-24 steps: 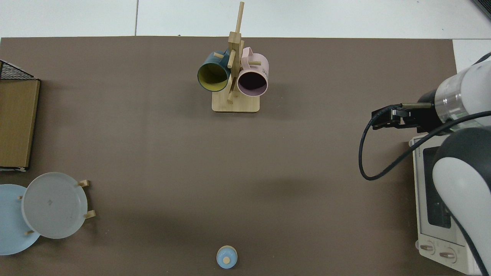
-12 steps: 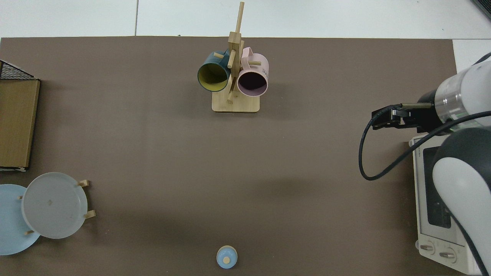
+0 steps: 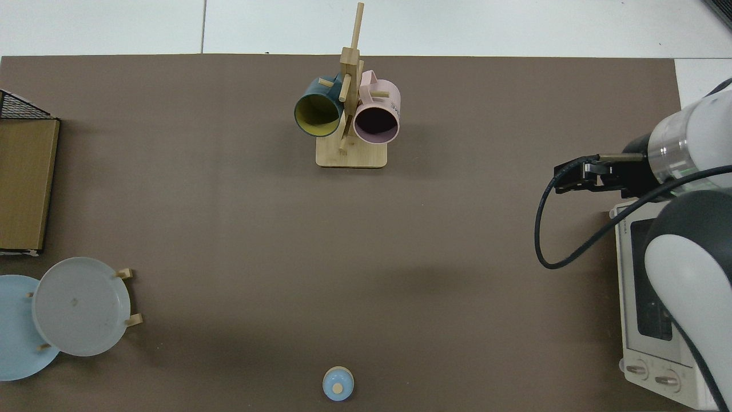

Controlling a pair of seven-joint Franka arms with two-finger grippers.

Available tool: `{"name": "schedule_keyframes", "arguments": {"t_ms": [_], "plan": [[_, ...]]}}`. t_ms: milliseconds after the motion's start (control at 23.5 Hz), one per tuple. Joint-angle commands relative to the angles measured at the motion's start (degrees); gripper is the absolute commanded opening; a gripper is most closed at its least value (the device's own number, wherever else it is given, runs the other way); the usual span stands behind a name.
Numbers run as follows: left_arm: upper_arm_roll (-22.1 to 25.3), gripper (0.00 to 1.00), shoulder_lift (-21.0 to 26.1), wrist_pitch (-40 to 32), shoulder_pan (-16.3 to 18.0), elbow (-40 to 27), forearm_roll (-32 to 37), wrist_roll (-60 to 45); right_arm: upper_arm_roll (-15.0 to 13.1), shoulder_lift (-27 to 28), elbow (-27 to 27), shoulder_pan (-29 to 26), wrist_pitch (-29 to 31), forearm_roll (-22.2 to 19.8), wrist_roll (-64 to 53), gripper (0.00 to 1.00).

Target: Put markers into pen holder

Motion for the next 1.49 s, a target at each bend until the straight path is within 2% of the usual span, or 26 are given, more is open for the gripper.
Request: {"name": "schedule_keyframes", "arguments": {"t_ms": [0,255,1149,1447], "plan": [[3.2,0.00,1.8,5.4,0.3,-0.2,1.2,3.4,0.6,-1.0,-1.4,-0.7,1.1,0.1,1.0,1.00],[4.1,0.00,5.8,9.4,0.1,-0.3,7.1,3.1,0.6,-1.0,-1.4,-0.8,1.1,0.1,1.0,1.00],[13.0,0.00,14.4,25.7,0.2,-1.4,5.9,-1.2,0.6,-1.0,-1.4,-0.8,1.1,0.1,1.0,1.00],[13.0,0.00,15.8,27.2,0.6,-2.5,5.9,-4.4,0.6,-1.0,-1.4,-0.8,1.1,0.1,1.0,1.00]]}}
